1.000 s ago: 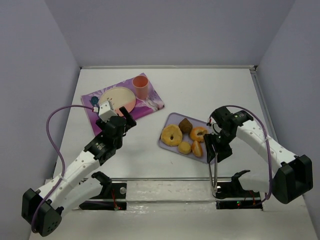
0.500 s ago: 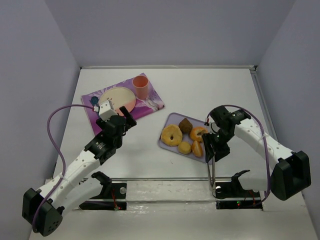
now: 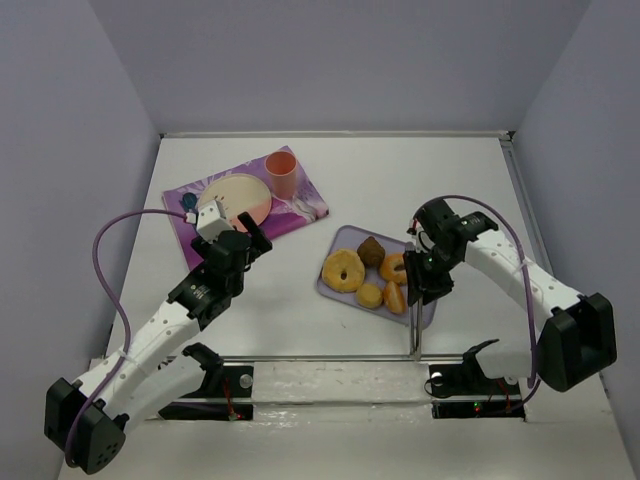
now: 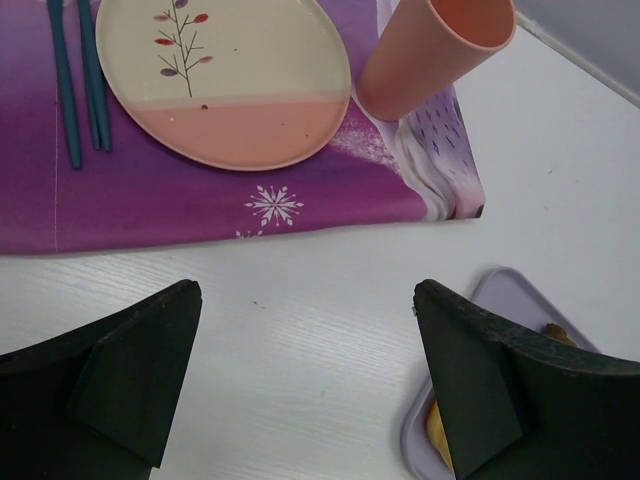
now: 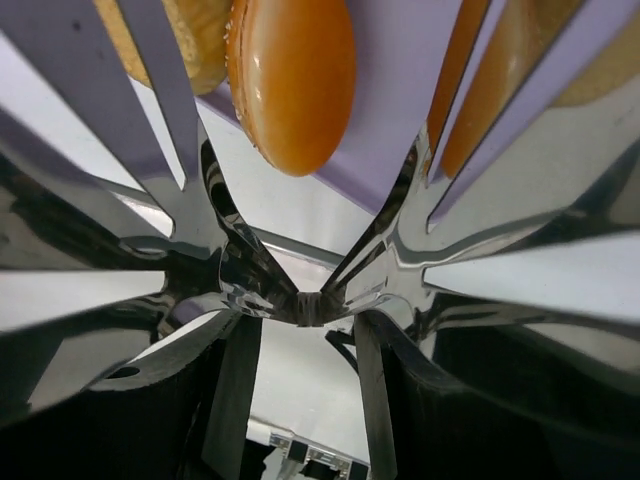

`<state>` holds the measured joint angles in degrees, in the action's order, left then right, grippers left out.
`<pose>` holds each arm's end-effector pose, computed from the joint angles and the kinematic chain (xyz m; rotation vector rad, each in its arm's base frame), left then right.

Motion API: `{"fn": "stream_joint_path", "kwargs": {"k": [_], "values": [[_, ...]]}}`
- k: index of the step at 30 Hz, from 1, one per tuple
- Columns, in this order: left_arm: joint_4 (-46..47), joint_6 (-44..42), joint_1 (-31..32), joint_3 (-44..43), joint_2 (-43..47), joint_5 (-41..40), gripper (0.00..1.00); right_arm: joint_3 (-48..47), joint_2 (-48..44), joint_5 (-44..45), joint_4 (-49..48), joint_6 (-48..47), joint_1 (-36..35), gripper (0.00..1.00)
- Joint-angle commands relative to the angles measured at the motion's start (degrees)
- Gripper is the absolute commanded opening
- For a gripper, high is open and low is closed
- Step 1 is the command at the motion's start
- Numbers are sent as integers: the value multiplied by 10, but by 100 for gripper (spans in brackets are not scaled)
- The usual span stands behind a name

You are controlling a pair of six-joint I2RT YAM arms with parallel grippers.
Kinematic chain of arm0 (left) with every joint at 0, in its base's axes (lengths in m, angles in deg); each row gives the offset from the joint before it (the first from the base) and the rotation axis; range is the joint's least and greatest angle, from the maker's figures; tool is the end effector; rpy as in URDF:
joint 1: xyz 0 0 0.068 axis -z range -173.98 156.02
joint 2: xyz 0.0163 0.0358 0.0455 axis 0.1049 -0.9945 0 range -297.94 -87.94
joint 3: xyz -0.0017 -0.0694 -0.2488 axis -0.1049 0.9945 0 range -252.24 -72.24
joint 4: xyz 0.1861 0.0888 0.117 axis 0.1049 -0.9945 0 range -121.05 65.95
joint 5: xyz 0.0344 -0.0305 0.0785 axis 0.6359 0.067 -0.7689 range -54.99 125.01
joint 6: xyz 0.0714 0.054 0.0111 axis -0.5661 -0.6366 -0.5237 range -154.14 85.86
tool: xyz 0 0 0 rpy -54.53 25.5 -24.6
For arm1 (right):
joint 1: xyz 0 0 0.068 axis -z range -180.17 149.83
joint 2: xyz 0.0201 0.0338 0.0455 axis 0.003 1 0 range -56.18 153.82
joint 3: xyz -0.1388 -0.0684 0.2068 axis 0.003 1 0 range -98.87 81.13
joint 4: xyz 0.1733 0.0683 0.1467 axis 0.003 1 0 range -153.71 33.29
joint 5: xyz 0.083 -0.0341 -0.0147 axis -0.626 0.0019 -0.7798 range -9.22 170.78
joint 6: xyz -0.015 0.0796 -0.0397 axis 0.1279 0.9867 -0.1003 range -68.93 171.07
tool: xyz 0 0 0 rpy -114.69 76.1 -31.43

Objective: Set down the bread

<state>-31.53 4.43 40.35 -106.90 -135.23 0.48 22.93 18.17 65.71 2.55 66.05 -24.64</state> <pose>0.1988 -0.0806 0.2589 -0.4639 1.8104 -0.3017 0.1732 0.1018 0.1995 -0.2809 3.0605 0.4517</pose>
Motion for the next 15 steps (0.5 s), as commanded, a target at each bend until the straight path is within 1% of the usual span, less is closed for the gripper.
{"fn": "stream_joint_path", "kwargs": {"k": [1, 5, 9, 11, 15], "values": [[21, -5, -5, -10, 11, -11, 99, -10, 21, -36, -27, -14, -4, 46], [21, -5, -6, -11, 11, -11, 99, 4, 15, -66, -25, -26, -4, 45], [24, -6, -8, -12, 5, -9, 99, 22, 8, -33, -34, -13, -4, 45], [24, -6, -8, -13, 3, -8, 99, 31, 7, -17, -51, -1, -16, 45], [21, -6, -8, -15, -2, -6, 99, 45, 6, 101, -91, 46, -29, 47]]}}
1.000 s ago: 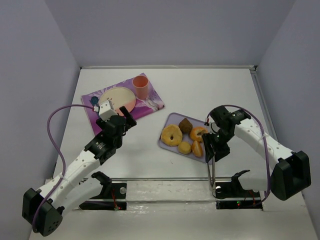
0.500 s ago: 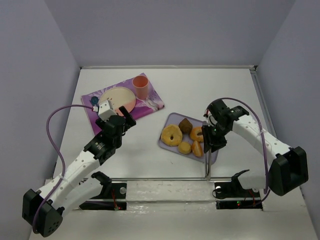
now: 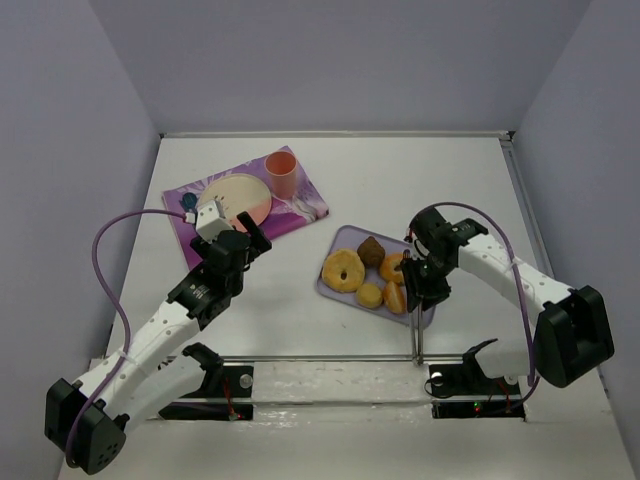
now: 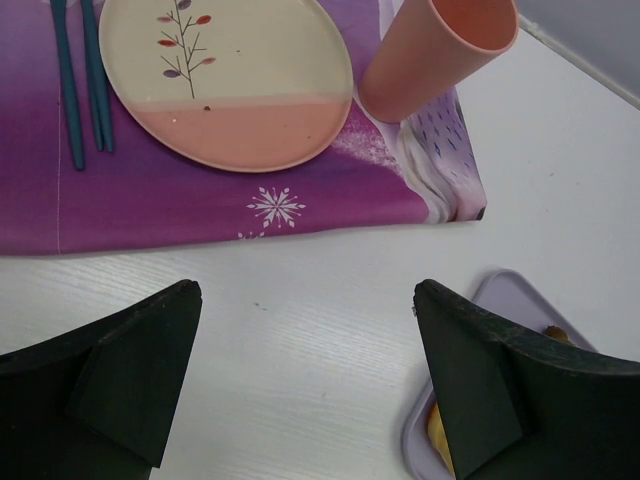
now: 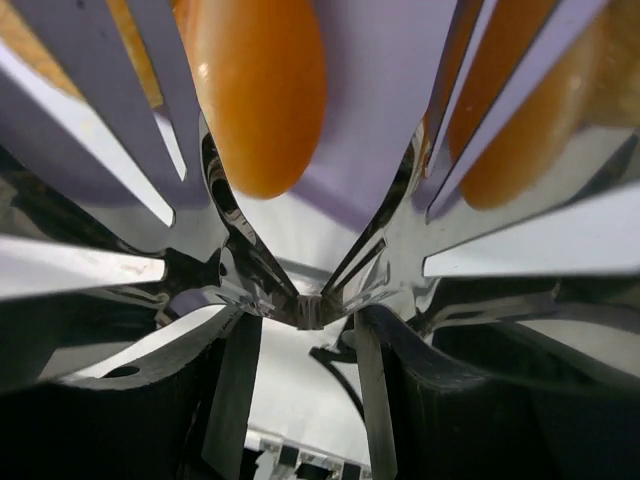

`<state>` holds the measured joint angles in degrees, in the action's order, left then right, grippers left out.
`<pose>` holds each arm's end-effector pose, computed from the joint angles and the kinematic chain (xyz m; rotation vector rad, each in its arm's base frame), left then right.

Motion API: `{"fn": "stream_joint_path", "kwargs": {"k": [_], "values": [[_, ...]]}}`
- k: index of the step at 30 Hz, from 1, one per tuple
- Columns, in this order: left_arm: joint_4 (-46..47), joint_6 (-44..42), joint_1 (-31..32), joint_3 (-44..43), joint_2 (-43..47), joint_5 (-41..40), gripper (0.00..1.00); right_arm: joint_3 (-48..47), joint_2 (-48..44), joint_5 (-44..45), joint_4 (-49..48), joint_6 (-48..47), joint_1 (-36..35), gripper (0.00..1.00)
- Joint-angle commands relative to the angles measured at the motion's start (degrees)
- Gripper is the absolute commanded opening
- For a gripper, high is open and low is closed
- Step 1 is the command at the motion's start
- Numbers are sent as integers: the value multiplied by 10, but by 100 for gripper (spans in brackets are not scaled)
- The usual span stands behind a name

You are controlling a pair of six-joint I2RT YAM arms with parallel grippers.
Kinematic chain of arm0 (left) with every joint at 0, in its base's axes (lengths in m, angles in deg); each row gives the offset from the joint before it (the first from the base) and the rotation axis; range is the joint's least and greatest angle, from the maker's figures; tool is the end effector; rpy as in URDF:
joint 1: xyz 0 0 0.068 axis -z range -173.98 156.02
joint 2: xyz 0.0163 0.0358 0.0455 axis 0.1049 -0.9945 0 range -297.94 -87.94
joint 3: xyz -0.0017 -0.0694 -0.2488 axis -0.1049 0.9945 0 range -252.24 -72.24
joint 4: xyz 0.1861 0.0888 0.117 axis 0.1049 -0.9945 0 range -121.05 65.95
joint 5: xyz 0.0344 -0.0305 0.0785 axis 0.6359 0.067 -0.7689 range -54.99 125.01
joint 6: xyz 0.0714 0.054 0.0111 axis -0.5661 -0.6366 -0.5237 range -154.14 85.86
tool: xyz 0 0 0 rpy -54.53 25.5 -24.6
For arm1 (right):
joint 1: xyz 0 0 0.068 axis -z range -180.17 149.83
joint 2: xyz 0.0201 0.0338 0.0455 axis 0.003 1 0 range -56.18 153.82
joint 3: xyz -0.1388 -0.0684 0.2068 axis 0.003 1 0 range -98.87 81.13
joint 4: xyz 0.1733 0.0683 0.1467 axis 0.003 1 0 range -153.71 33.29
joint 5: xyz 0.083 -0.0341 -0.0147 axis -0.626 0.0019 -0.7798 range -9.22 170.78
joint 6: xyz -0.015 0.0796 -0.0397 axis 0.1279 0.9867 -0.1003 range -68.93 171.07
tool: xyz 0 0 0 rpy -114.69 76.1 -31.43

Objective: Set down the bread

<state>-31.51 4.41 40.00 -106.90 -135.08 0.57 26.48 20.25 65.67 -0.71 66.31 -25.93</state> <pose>0.1990 -0.0793 0.2594 -0.4687 1.8069 -0.3006 0.1718 0.1062 0.1788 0.3031 -3.0890 -0.4353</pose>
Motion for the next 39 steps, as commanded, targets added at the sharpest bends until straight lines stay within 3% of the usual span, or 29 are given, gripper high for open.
{"fn": "stream_joint_path", "kwargs": {"k": [1, 17, 26, 30, 34, 39], "values": [[19, -6, -6, -15, -3, -7, 99, 15, -18, 117, -80, 58, -17, 47], [14, -3, -8, -9, 14, -8, 99, 34, 35, 143, -143, 87, -50, 51], [14, -1, -9, -8, 20, -8, 99, 41, -41, 148, -83, 104, -57, 51], [14, -1, -9, -8, 17, -6, 99, 53, -85, 129, -77, 110, -57, 45], [12, -2, -10, -9, 18, -5, 99, 60, -114, 25, -53, 93, -57, 46], [12, 0, -10, -8, 20, -5, 99, 64, -131, 0, 13, 122, -125, 47]]}}
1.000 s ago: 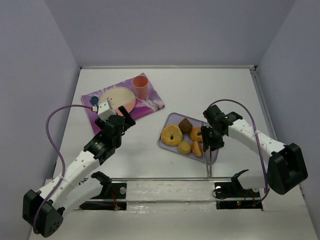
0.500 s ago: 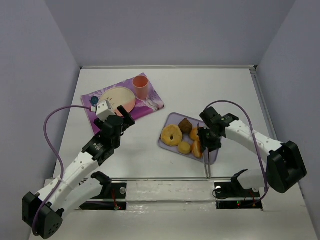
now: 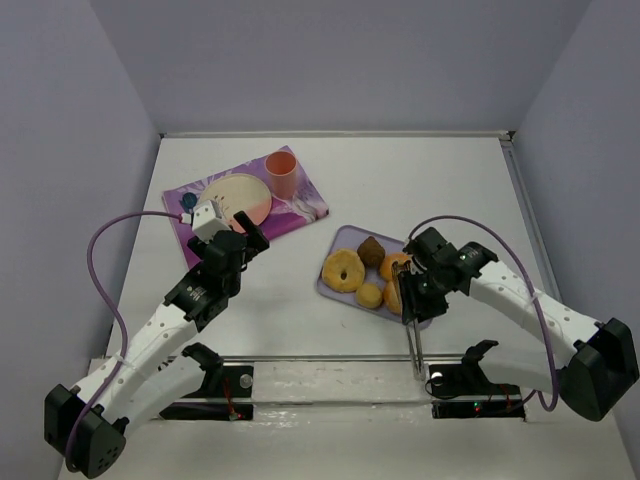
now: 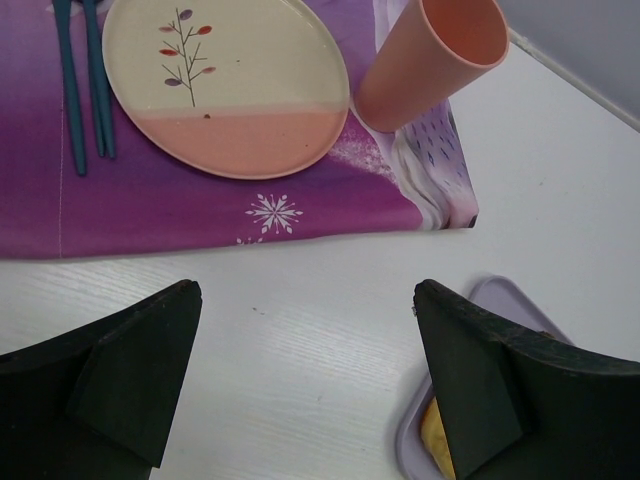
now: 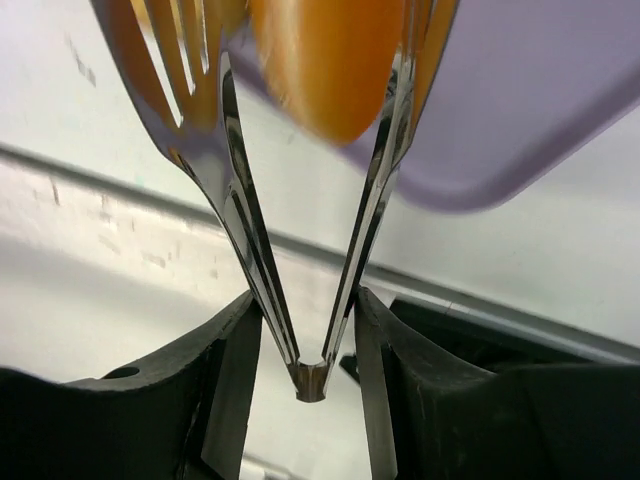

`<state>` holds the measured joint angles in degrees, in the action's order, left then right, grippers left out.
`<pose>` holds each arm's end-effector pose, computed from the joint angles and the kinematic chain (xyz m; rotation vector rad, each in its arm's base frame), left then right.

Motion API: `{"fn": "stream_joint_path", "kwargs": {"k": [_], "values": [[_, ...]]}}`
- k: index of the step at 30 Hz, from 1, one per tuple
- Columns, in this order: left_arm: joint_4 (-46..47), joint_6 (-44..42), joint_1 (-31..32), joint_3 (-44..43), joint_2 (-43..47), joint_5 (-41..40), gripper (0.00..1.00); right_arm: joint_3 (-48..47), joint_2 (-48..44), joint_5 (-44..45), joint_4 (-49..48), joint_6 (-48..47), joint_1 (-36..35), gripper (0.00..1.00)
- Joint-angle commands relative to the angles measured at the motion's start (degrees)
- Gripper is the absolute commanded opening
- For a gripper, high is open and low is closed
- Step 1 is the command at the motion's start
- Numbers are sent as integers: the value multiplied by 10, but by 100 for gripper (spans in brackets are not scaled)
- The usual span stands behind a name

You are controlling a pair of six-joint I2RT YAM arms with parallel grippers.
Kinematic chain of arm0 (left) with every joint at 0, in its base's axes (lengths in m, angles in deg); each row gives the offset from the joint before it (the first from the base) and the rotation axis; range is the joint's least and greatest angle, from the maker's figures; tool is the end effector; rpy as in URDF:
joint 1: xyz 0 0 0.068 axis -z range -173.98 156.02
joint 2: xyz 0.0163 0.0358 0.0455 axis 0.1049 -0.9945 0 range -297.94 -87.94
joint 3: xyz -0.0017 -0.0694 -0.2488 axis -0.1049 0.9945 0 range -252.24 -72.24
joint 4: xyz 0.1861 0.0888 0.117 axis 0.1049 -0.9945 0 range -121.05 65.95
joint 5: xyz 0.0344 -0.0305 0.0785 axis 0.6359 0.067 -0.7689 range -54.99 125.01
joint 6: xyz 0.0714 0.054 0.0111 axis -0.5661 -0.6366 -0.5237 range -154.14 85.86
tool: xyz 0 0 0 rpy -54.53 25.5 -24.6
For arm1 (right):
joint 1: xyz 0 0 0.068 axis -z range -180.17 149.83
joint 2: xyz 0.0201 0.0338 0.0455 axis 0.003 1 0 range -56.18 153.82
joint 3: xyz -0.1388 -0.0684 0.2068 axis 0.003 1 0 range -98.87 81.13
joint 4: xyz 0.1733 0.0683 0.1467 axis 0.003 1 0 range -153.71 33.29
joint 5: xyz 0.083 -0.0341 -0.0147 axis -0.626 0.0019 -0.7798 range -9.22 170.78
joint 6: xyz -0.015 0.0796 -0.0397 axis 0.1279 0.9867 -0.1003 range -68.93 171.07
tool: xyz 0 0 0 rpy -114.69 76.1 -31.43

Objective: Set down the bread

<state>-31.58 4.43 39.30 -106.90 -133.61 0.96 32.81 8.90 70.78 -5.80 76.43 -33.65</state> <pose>0.1967 -0.0753 0.2640 -0.4806 1.7854 -0.3145 0.1445 0.1123 0.1857 -0.2446 2.9548 0.4221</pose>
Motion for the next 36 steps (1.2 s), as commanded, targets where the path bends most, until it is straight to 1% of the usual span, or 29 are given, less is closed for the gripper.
{"fn": "stream_joint_path", "kwargs": {"k": [1, 5, 9, 10, 12, 15, 19, 21, 30, 36], "values": [[12, 0, -4, -8, 5, -9, 99, -3, -21, -46, 72, 28, -57, 47], [12, 0, -4, -8, 6, -9, 99, -8, -16, -3, 92, 54, -71, 48], [8, -1, -4, -9, 8, -7, 99, -4, -3, 38, 84, 71, -71, 49], [6, 1, -4, -9, 9, -7, 99, -3, 0, 49, 84, 72, -71, 51], [5, 2, -4, -8, 11, -7, 99, 2, 7, 45, 77, 65, -71, 52], [6, 3, -4, -6, 15, -8, 99, 12, 12, 0, 53, 48, -77, 54], [8, 2, -4, -6, 15, -9, 99, 16, 17, -22, 38, 36, -88, 55], [9, 1, -4, -6, 14, -9, 99, 23, 20, -25, 32, 33, -88, 55], [7, 1, -6, -7, 14, -6, 99, 28, 61, 24, 27, 50, -88, 56], [8, 0, -5, -3, 24, -5, 99, 27, 90, 0, 1, 29, -88, 56]]}}
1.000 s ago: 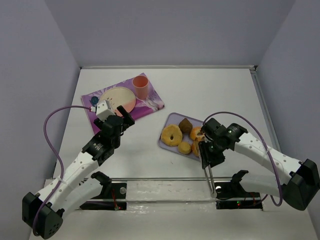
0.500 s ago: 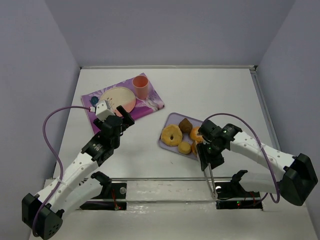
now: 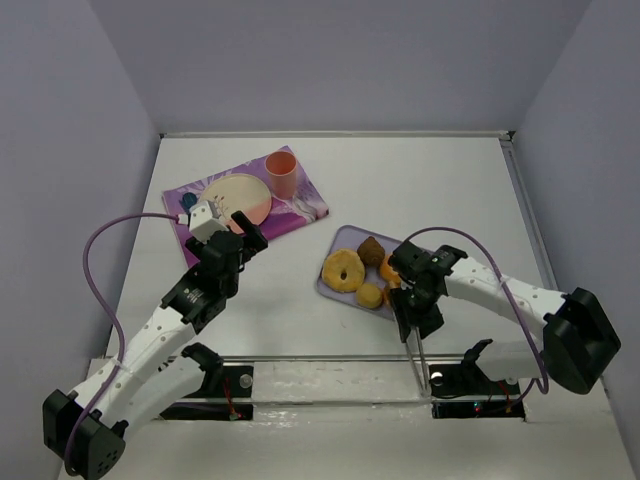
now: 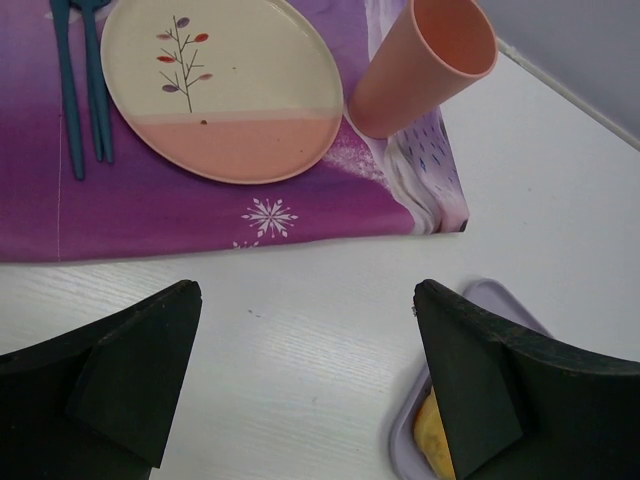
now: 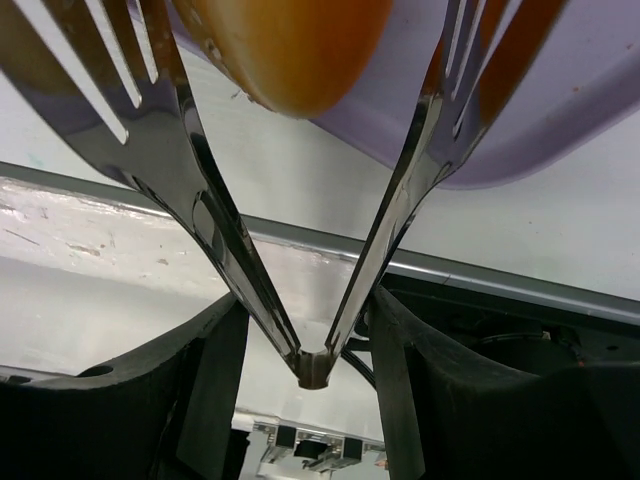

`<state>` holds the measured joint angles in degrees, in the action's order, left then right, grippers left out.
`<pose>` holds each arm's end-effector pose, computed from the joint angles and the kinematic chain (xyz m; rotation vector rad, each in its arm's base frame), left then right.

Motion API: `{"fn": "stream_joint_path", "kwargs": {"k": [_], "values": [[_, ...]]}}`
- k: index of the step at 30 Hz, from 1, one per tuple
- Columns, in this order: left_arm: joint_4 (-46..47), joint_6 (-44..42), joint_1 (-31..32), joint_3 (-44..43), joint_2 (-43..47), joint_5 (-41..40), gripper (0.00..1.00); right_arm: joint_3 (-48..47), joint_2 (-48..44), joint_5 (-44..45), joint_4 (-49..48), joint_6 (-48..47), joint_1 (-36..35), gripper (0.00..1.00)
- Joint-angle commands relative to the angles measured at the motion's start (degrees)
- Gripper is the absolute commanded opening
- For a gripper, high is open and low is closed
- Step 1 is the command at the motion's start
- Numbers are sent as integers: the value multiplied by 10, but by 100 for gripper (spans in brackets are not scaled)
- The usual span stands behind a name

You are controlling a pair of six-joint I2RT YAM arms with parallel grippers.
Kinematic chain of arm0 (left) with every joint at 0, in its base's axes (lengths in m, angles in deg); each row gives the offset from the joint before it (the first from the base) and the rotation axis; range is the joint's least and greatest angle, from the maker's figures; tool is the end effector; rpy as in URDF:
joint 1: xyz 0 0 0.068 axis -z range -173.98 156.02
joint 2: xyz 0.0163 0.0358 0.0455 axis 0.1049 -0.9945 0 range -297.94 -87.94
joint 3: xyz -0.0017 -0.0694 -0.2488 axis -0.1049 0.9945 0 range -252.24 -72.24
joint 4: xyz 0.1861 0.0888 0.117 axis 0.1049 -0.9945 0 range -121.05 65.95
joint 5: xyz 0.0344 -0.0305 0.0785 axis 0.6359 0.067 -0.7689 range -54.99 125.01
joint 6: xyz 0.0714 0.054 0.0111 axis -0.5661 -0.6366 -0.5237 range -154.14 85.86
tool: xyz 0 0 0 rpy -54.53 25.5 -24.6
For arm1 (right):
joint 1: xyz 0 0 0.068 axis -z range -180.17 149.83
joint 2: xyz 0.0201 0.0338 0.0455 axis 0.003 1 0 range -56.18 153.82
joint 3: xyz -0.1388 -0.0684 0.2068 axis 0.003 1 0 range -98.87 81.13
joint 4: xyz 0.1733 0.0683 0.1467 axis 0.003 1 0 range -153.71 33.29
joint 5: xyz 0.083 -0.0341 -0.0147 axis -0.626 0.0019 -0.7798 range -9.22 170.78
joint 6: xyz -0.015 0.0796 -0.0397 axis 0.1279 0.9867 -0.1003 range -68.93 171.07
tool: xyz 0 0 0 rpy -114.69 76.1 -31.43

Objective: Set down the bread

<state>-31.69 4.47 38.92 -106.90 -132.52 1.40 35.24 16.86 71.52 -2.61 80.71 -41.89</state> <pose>0.1947 -0.0730 0.2671 -0.4856 1.7719 -0.3282 0.1214 0.1256 0.1516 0.3260 -3.0462 -0.2290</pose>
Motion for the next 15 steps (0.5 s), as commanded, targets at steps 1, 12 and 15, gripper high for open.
{"fn": "stream_joint_path", "kwargs": {"k": [1, 12, 15], "values": [[9, 0, -1, -2, 15, -10, 99, 4, 18, -17, -35, -18, -6, 56], [10, 1, -2, -1, 13, -12, 99, 8, 53, -29, -56, -30, -6, 59], [10, 1, -3, -1, 14, -14, 99, 9, 64, -16, -56, -29, -6, 65]]}}
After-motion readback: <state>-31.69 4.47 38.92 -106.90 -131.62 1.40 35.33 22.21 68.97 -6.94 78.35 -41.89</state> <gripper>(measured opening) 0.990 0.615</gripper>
